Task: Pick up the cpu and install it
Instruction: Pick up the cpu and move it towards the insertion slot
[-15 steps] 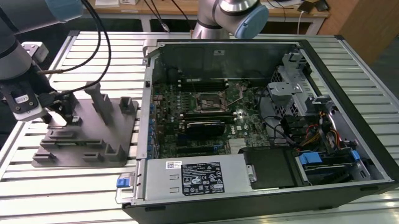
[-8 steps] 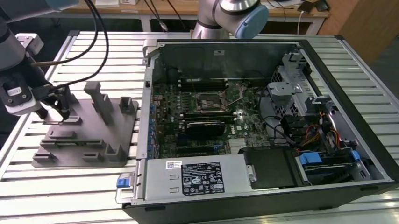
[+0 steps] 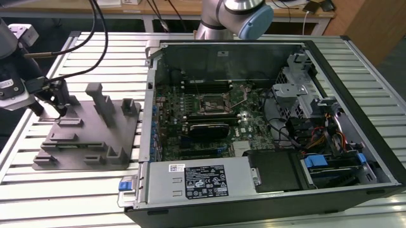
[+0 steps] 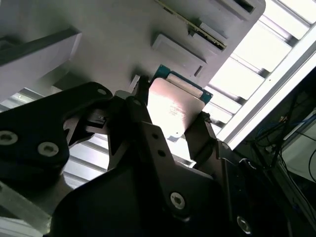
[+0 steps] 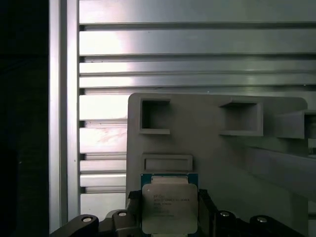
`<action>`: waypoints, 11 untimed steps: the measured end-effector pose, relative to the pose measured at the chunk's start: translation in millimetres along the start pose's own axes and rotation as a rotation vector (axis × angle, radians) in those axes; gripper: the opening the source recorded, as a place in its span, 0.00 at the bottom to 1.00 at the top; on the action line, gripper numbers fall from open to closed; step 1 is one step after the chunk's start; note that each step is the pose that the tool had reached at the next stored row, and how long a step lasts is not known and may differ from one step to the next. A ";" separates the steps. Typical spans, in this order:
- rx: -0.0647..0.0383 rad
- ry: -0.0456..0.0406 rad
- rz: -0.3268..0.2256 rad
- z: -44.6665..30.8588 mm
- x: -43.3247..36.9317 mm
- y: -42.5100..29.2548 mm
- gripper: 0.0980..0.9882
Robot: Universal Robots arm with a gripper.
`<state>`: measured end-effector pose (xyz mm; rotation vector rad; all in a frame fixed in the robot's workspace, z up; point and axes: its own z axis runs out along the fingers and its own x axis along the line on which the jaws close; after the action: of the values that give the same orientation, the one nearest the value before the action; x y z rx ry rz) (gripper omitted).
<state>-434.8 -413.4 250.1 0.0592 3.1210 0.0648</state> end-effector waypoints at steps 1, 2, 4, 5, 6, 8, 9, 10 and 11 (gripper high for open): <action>0.000 0.0000 0.000 -2.4 0.0 0.1 0.50; 0.000 0.0000 0.000 -4.8 -0.1 0.2 0.50; 0.000 -0.0001 0.000 -9.4 -0.2 0.4 0.50; 0.000 -0.0001 0.000 -11.5 -0.2 0.5 0.50; 0.000 0.0000 0.000 -13.6 -0.3 0.6 0.50; 0.000 0.0000 0.000 -18.3 -0.3 0.8 0.50; 0.000 -0.0001 0.000 -20.4 -0.4 0.9 0.50; 0.000 -0.0001 0.000 -22.4 -0.4 0.9 0.50; 0.000 -0.0001 0.000 -24.5 -0.5 1.0 0.50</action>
<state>-434.8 -413.4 274.6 0.0592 3.1209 0.0649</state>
